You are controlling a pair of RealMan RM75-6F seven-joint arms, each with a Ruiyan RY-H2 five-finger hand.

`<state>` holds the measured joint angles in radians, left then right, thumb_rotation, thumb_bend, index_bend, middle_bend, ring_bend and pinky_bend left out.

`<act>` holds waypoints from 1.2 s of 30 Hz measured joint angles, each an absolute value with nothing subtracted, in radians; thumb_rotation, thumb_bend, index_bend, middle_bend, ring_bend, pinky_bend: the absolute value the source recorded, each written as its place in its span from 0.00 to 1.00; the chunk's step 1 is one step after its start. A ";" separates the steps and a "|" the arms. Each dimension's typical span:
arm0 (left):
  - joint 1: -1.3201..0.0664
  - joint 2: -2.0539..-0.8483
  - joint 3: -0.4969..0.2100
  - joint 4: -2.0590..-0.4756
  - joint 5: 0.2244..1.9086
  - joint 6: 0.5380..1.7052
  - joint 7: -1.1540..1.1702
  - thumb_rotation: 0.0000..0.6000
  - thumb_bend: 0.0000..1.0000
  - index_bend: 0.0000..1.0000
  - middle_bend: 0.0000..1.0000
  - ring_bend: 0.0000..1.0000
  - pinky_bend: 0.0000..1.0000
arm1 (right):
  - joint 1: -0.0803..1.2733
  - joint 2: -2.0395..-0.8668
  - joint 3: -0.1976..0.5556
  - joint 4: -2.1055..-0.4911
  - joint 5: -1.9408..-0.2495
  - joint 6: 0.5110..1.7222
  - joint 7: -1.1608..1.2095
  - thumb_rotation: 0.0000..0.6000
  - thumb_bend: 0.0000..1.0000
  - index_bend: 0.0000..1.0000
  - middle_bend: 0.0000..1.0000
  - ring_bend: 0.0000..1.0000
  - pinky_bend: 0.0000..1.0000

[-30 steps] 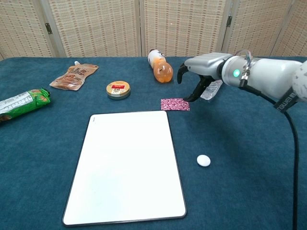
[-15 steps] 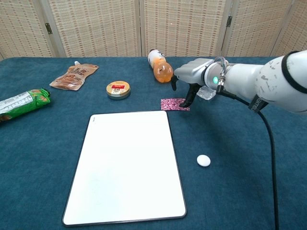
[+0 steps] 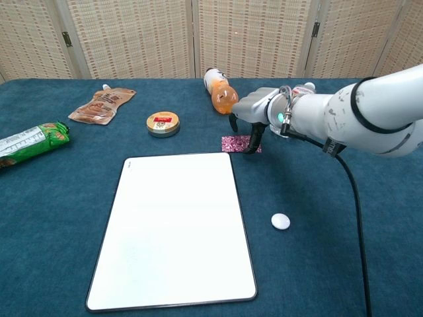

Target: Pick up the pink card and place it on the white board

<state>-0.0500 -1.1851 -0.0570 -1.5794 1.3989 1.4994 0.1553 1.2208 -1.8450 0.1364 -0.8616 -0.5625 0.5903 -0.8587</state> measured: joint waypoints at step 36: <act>-0.044 -1.188 -0.055 -1.569 1.390 1.484 0.139 1.00 0.13 0.00 0.00 0.00 0.00 | 1.223 -1.878 0.133 -0.808 -0.588 0.606 -0.826 0.71 0.32 0.43 0.13 0.00 0.00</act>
